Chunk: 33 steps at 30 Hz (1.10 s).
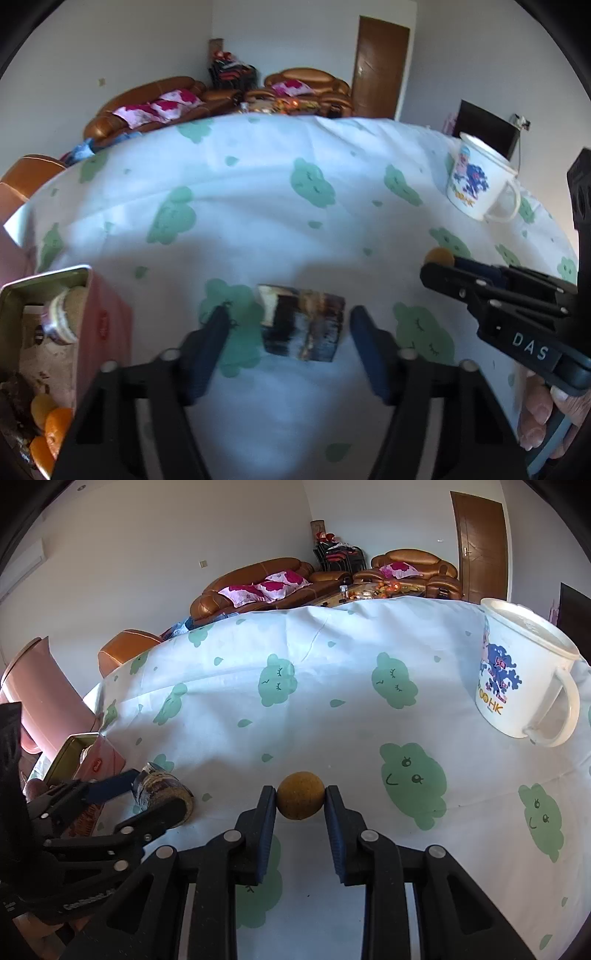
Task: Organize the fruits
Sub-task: 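Grasp the dark cylinder piece with the left tool while the right tool grasps the small yellow fruit, then lift the held cylinder piece and yellow fruit and carry them toward the tin box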
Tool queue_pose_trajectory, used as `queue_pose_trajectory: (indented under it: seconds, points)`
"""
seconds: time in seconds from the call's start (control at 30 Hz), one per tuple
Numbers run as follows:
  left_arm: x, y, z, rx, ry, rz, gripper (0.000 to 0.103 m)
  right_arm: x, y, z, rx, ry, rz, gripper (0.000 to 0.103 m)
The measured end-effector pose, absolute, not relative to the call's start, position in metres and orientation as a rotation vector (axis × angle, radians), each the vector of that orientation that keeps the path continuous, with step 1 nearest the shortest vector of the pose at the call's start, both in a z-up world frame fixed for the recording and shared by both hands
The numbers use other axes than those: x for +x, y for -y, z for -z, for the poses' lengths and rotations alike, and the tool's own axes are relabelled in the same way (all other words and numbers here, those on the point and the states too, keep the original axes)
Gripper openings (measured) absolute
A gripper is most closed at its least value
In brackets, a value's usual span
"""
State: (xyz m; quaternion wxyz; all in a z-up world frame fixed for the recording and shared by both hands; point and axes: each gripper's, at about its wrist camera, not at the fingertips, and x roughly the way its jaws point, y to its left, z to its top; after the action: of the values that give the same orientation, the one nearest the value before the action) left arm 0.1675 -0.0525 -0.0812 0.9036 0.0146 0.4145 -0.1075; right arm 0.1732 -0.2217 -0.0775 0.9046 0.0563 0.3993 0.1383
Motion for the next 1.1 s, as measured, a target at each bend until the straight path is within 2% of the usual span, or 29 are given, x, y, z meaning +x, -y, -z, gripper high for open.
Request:
queue_pose_trajectory:
  seconds: [0.03, 1.1]
  points:
    - [0.169, 0.054, 0.083, 0.029, -0.869, 0.243, 0.042, 0.173, 0.221, 0.077, 0.114, -0.822, -0.287, 0.029]
    - [0.144, 0.042, 0.059, 0.007, -0.686, 0.181, 0.041, 0.147, 0.214, 0.055, 0.058, -0.653, -0.337, 0.029]
